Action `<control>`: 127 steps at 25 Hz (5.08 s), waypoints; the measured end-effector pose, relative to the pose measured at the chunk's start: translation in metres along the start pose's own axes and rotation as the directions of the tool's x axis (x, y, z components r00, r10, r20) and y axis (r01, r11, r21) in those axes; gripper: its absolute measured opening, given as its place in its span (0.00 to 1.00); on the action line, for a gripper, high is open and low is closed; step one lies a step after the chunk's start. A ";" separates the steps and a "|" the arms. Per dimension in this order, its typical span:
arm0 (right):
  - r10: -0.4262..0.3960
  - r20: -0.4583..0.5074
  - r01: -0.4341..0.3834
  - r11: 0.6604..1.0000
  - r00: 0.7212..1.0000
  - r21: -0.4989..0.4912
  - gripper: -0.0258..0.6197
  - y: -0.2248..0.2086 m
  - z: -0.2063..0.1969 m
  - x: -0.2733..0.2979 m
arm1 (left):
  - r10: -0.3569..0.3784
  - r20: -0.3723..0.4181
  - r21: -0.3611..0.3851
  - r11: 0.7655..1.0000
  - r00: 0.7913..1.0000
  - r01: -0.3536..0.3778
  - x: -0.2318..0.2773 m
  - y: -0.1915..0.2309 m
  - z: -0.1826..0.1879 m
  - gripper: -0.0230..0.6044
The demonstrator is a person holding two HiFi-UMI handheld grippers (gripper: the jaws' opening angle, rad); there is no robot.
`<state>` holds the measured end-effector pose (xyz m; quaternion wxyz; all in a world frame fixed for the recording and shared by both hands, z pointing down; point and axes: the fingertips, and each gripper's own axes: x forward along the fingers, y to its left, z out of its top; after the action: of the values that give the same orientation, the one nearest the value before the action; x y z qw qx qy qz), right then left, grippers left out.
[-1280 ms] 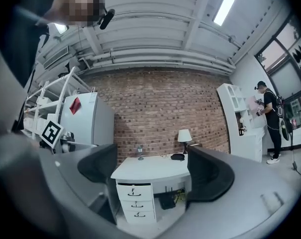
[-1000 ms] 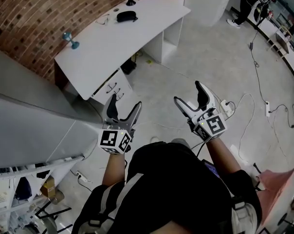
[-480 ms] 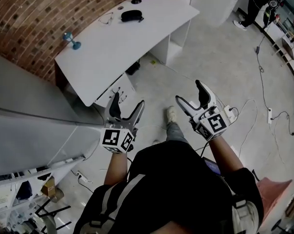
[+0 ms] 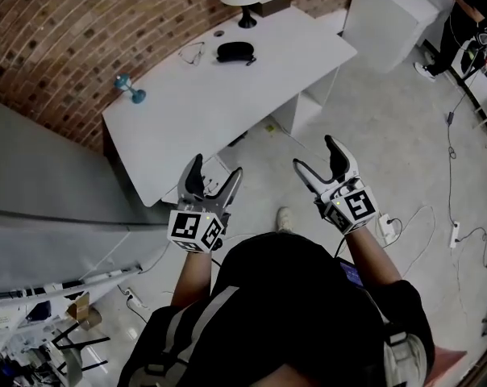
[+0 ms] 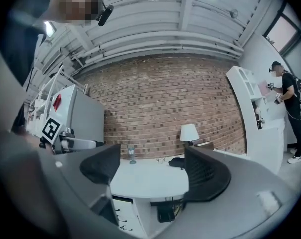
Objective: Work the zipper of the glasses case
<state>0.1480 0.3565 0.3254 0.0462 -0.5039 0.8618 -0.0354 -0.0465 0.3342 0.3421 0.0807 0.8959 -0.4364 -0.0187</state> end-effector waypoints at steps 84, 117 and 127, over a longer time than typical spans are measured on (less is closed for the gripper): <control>0.299 -0.731 -0.605 0.773 0.614 -0.192 0.77 -0.242 -0.269 0.496 | 0.181 -0.288 -0.119 0.967 0.940 -0.223 0.371 0.301 -0.070 0.71; 0.473 -0.777 -0.699 0.712 0.415 0.059 0.14 -0.177 -0.285 0.471 | 0.223 -0.319 -0.169 0.943 0.921 -0.287 0.341 0.310 -0.098 0.69; 0.575 -0.729 -0.626 0.735 0.371 0.261 0.13 -0.135 -0.277 0.443 | 0.204 -0.331 -0.187 0.943 0.921 -0.276 0.321 0.308 -0.108 0.69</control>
<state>0.0166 -0.0921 0.5952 -0.3325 -0.0903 0.9167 -0.2022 -0.0767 -0.0912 0.5104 0.2525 0.8118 -0.5204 0.0806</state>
